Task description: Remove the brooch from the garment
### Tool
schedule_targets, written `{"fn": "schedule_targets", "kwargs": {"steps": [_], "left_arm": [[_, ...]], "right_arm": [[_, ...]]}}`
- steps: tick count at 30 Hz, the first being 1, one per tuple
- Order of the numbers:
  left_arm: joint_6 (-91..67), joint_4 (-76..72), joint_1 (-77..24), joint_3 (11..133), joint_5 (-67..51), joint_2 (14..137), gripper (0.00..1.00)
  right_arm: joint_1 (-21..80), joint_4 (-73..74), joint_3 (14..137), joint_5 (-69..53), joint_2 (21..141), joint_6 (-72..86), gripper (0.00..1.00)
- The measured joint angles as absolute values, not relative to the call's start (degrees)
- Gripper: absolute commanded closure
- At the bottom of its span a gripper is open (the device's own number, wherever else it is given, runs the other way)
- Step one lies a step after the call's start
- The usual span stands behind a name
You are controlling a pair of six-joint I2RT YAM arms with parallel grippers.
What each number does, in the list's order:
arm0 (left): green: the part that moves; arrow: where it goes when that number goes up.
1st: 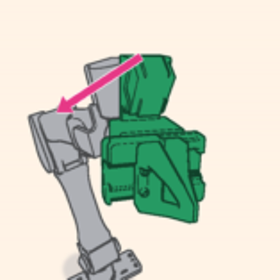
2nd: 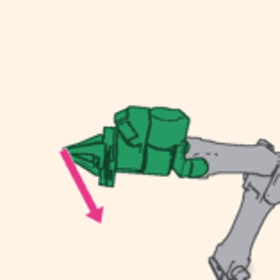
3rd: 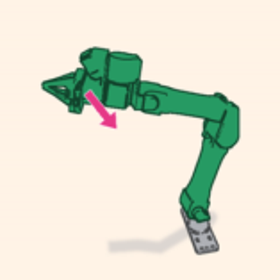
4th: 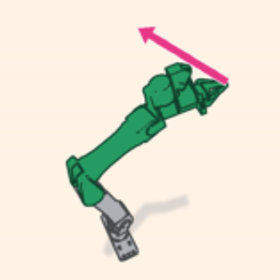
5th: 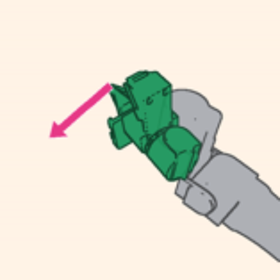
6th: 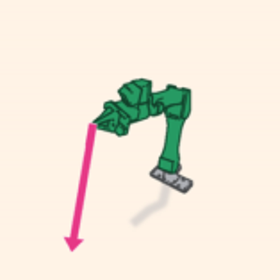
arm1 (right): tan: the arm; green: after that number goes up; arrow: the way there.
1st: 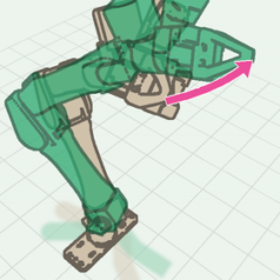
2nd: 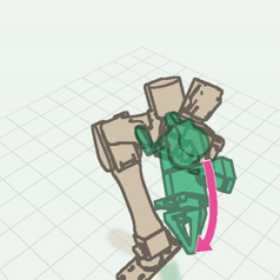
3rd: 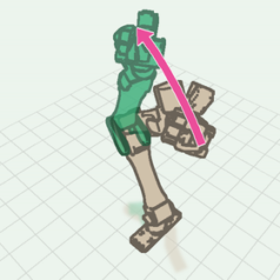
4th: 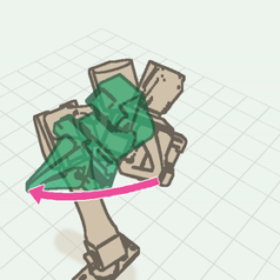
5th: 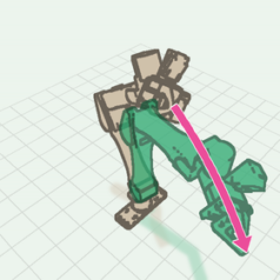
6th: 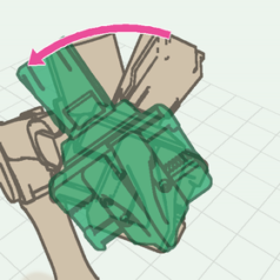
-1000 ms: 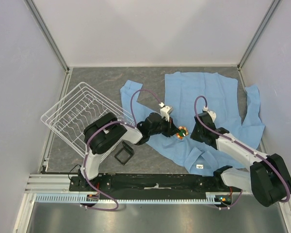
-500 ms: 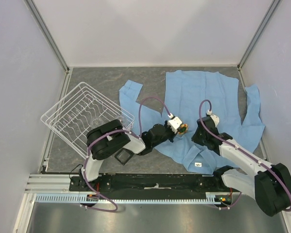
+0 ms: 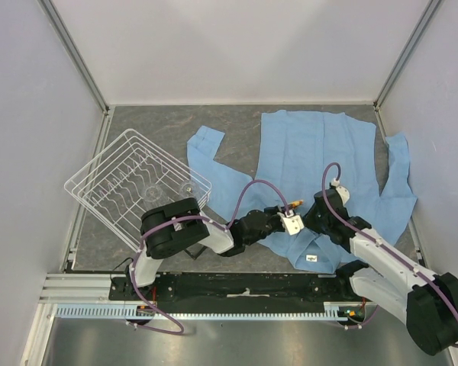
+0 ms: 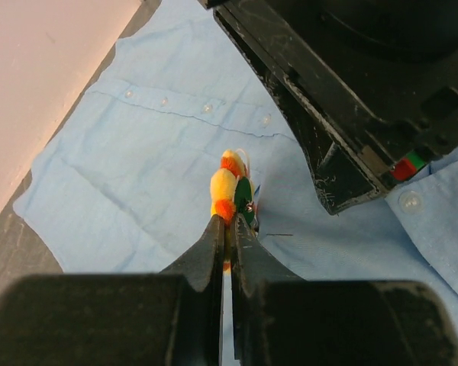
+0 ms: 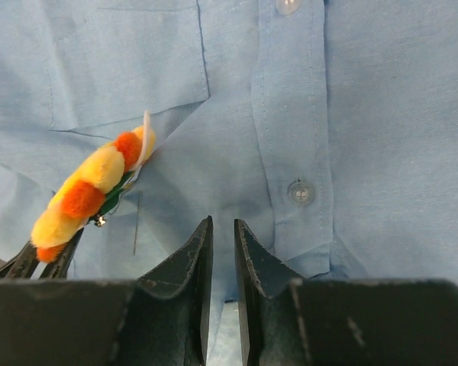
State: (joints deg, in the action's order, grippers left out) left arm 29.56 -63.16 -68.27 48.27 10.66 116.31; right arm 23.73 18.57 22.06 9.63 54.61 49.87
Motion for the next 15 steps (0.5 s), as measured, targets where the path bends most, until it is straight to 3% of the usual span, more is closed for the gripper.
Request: {"fn": "schedule_targets", "kwargs": {"steps": [9, 12, 15], "left_arm": [[29.2, -60.9, -68.4, 47.3, 10.9, 116.2, 0.98], [26.0, -58.4, -68.4, 47.2, 11.6, 116.1, 0.94], [23.0, -57.0, -68.4, 47.3, 12.2, 115.7, 0.83]], "right_arm": [[23.6, 18.6, 21.9, 8.8, 51.8, 50.8, 0.76], [23.4, 18.6, 21.9, 8.6, 51.8, 50.7, 0.76], [23.4, 18.6, 21.9, 8.4, 51.8, 50.5, 0.75]]}}
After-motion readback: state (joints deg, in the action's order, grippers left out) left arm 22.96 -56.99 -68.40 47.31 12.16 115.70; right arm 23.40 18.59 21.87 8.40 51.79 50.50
